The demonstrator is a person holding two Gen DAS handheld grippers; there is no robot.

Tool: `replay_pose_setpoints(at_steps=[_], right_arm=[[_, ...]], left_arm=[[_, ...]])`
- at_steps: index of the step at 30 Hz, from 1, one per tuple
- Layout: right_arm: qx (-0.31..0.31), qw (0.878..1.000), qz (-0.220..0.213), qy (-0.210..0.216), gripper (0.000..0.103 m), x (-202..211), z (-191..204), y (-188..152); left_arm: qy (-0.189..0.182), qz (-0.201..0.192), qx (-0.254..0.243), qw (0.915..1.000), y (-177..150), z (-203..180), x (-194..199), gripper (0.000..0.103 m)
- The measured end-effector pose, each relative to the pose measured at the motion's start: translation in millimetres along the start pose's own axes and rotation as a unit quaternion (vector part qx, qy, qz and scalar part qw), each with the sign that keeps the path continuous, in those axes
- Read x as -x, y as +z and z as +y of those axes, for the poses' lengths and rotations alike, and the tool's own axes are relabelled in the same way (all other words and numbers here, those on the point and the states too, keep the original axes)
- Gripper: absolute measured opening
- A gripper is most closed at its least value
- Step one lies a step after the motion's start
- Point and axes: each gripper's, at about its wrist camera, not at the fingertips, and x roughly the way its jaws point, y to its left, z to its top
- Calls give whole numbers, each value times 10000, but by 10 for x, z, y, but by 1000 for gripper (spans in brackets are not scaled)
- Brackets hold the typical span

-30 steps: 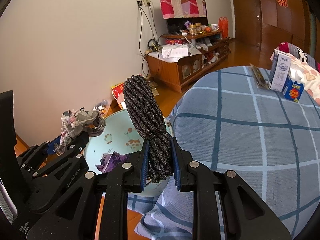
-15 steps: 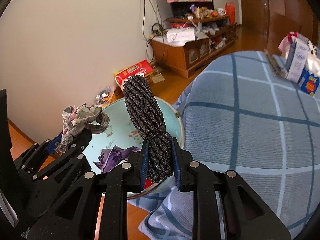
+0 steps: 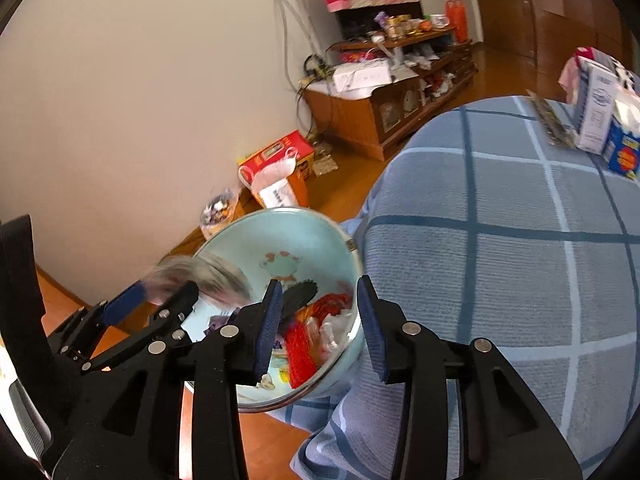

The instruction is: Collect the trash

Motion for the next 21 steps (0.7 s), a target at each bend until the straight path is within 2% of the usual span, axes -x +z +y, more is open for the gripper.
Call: replay_pose_setpoints(at_steps=[2,3,4,6,8,11,17,21], right_arm=[[-168,9996,-220,-49,47,142,-67,-23],[-220,9992,-315,-76,57,194,-90,-21],[-305,9981,-510,-148,71,294,-125,-34],[-426,9946,-883,-332,85,484,-182,-79],[-510,9890,-1301,-482,87,705,-229,-127],[-546,9829,-1639,-630,92,914,-263,-182],[-297,9780,-1831,-954,96,1180,-296,-313],[-383,9747,-1972,-981,96,1342,-336,-385]], left_arm=[[57,-138,-30,9999,14,-27,56,88],[100,-225,-47,9997,20,-44,96,95],[135,-289,-70,9995,23,-60,133,98],[137,-319,-110,9993,32,-72,181,97],[125,-332,-108,9993,19,-64,238,97],[71,-418,-88,9991,-32,-65,368,97],[107,-794,-66,9968,-163,-56,770,97],[63,-1088,-52,9940,-237,-25,1071,97]])
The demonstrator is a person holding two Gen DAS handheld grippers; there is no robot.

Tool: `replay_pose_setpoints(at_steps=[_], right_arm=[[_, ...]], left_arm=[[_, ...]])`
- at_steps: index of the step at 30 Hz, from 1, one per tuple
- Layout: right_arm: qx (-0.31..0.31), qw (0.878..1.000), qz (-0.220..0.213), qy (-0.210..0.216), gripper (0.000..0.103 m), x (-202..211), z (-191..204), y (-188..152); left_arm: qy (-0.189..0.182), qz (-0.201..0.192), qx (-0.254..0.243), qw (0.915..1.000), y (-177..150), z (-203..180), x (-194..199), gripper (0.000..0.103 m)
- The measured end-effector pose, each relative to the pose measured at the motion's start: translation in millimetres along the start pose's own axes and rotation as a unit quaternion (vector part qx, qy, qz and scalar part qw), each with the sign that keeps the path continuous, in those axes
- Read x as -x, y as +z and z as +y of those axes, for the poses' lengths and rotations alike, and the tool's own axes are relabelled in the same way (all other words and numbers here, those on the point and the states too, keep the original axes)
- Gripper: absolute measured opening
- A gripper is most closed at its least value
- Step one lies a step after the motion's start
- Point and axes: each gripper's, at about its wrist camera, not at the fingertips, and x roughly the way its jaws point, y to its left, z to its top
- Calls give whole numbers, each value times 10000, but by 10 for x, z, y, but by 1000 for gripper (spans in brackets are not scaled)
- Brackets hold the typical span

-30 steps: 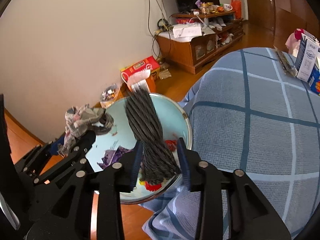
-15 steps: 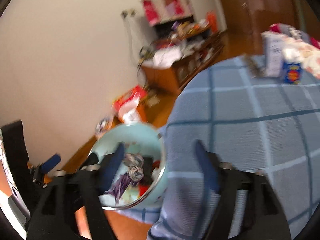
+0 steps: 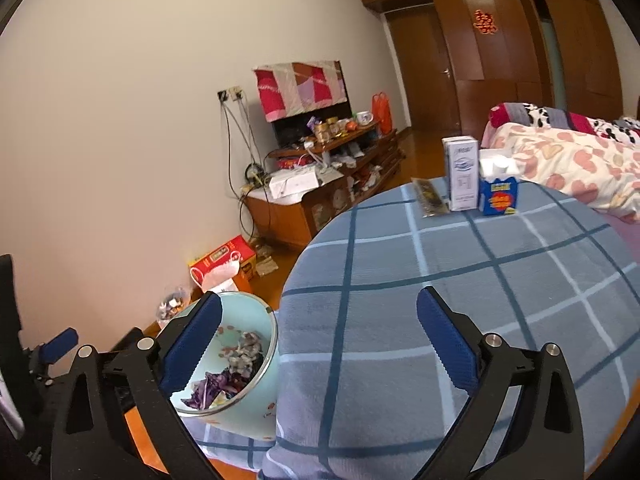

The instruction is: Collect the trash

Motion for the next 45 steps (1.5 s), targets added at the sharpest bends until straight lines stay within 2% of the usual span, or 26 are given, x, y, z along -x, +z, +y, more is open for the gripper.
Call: replay_pose_setpoints(at_steps=[3,7,11,15,18,25,45], right_arm=[[-46,9999,-135,-4,96,193,-34,17],[38,9988,-487,-59,97,499,-8,51],[62,9967,-808,-36,98,760,21,107],[32,9939,-1098,-91,98,980,23,145],[45,9933,-1141,-165,98,1037,15,164],[-146,9937,-1089,-233,98,1076,-64,163],[-23,9941,-1058,-234,98,1064,0,133]], left_arm=[[51,-214,9,9998,19,43,239,97],[-77,-529,97,9985,67,94,573,97],[-18,-881,-28,9961,95,75,856,97],[1,-1096,-46,9940,93,73,1039,97],[9,-1214,-80,9926,89,59,1121,97],[-11,-1156,-126,9932,95,21,1143,97],[52,-1099,-43,9939,123,37,1113,97]])
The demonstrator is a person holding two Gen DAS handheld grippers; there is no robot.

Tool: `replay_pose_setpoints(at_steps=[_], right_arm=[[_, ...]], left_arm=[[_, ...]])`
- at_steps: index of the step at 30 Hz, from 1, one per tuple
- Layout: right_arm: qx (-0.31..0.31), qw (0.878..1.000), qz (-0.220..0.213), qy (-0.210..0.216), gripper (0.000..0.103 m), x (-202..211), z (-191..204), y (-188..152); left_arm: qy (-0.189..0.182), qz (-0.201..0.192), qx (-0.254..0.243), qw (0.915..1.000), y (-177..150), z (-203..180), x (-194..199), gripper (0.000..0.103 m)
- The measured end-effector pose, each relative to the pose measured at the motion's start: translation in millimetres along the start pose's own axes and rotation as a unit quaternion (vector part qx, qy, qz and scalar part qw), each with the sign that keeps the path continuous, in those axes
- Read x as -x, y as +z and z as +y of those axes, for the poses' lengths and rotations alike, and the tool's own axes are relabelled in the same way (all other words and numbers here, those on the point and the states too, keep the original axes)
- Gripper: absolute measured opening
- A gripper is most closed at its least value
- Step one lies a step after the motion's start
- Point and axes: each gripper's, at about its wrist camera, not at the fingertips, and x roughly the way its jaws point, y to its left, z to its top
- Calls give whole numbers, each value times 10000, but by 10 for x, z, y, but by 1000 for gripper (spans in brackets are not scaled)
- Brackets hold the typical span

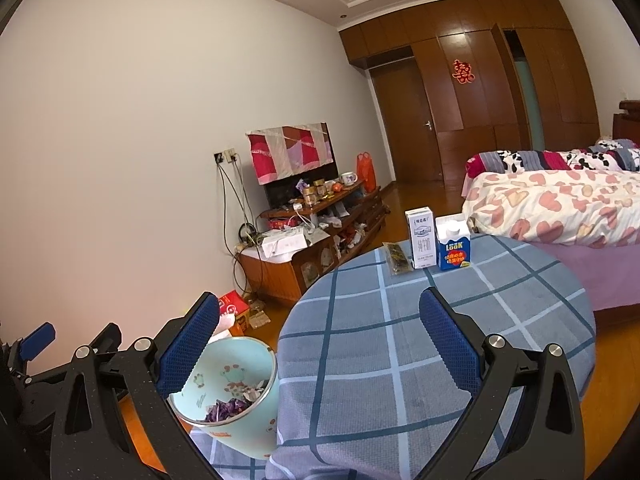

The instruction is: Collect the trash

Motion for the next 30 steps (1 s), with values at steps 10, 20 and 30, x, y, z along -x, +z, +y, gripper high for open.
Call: replay_pose_setpoints(at_steps=[10,20,30], right_arm=[[-40,10000,19,-7,98,13,5,11],[-53,10000,21,-7,98,16,9,13],[-77,10000,28,-15,98,17,-6,4]], left_arm=[[-12,1,-11,10000,13,-11,13,97],[-2,29,31,10000,4,-15,10,97],[34,49,4,10000,0,-45,-2,97]])
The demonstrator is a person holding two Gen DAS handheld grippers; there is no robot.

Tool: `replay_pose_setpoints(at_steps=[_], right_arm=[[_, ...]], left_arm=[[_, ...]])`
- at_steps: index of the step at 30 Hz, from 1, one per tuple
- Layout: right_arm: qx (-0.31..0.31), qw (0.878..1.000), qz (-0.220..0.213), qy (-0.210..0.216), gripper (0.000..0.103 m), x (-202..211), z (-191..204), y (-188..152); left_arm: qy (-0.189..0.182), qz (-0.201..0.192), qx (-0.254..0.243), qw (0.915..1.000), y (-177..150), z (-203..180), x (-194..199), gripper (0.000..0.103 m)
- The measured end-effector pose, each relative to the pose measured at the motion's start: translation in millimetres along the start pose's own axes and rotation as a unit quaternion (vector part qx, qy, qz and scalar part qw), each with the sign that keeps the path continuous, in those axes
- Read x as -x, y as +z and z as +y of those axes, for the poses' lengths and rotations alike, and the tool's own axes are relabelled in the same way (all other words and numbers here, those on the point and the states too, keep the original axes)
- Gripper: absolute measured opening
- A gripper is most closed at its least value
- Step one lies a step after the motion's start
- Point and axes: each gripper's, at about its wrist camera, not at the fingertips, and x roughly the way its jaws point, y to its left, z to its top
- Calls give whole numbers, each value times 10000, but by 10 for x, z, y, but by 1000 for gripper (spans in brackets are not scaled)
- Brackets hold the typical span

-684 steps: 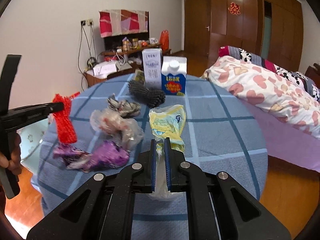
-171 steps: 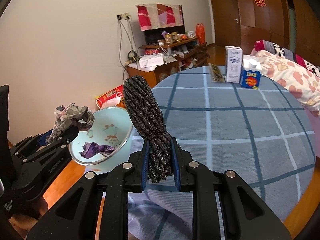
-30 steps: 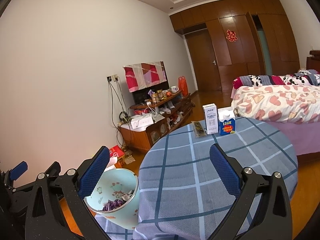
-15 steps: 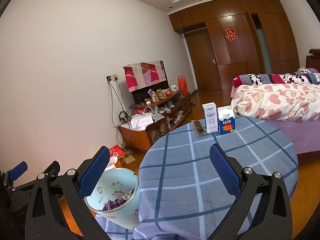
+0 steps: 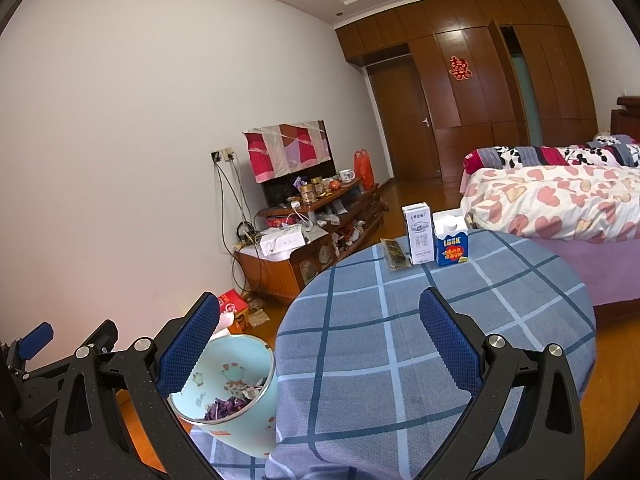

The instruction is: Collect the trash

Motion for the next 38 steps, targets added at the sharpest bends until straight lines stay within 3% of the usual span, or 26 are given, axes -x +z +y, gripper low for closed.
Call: replay_pose_setpoints(at_steps=[11,16,38], right_arm=[[-13,10000,25,-47,98,-16,-27,-30],[-16,10000,29,-49,98,-20,-27,-34],[-83,9998,167,-118,98,-78,-93,-87]], left_arm=[[-29,20,-18,10000,3,-6,-16,97],[-276,101,67,9995,-4,8,-35,97],[-224,173,15,9996,-15,-69,-56,97]])
